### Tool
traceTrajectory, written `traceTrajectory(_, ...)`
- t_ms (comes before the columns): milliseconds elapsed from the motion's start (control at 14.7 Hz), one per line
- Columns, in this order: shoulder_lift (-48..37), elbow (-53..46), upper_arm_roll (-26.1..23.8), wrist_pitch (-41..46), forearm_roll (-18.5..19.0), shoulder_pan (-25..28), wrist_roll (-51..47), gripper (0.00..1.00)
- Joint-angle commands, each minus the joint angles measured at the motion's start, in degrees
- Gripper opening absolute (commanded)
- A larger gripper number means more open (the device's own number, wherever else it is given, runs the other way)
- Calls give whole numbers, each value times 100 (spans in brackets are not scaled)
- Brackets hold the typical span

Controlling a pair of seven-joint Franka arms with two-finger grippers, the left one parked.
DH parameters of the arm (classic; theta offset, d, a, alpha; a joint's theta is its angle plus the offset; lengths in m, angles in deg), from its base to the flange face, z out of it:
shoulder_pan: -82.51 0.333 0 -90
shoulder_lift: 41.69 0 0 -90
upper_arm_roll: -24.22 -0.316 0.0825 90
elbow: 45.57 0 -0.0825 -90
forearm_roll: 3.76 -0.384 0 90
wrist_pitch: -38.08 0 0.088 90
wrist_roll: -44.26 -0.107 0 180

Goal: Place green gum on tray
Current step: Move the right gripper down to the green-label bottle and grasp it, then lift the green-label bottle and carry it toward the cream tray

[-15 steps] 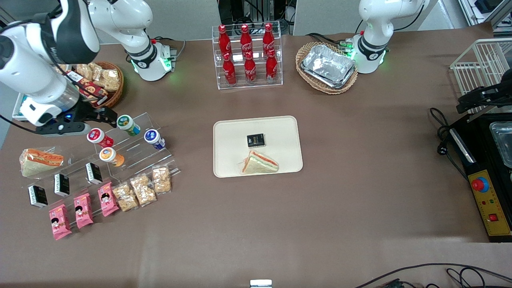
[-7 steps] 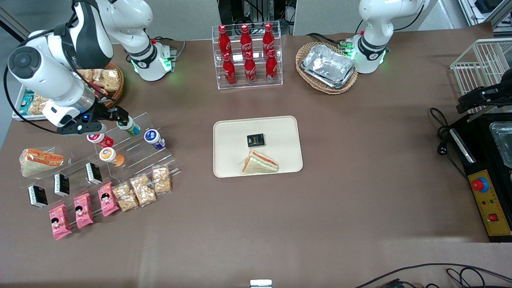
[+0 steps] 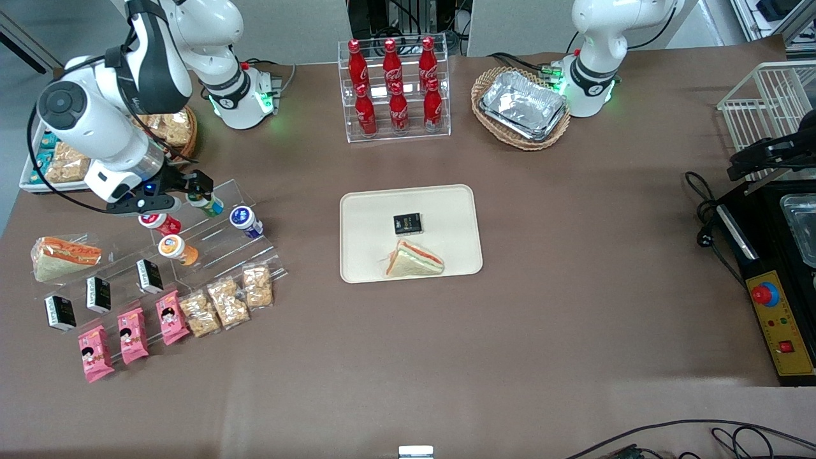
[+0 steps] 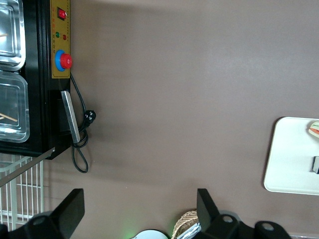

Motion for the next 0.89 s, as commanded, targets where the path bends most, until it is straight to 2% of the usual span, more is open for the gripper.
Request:
traceTrajectory(0, -338, 578, 13, -432, -128, 24, 90, 100)
traceTrajectory(205, -365, 736, 22, -616, -128, 120, 90, 94)
traceTrajectory(273, -365, 806, 22, -687, -128, 121, 90, 86)
traceTrajectory(477, -382, 991, 22, -872, -128, 182, 99, 72)
traceTrajectory(614, -382, 974, 22, -863, -128, 235, 99, 54)
traceTrajectory(682, -382, 956, 22, -863, -128, 235, 99, 49)
traceTrajectory(750, -382, 939, 22, -828, -128, 235, 99, 40)
traceTrajectory(818, -382, 912, 22, -793, -128, 235, 116, 39)
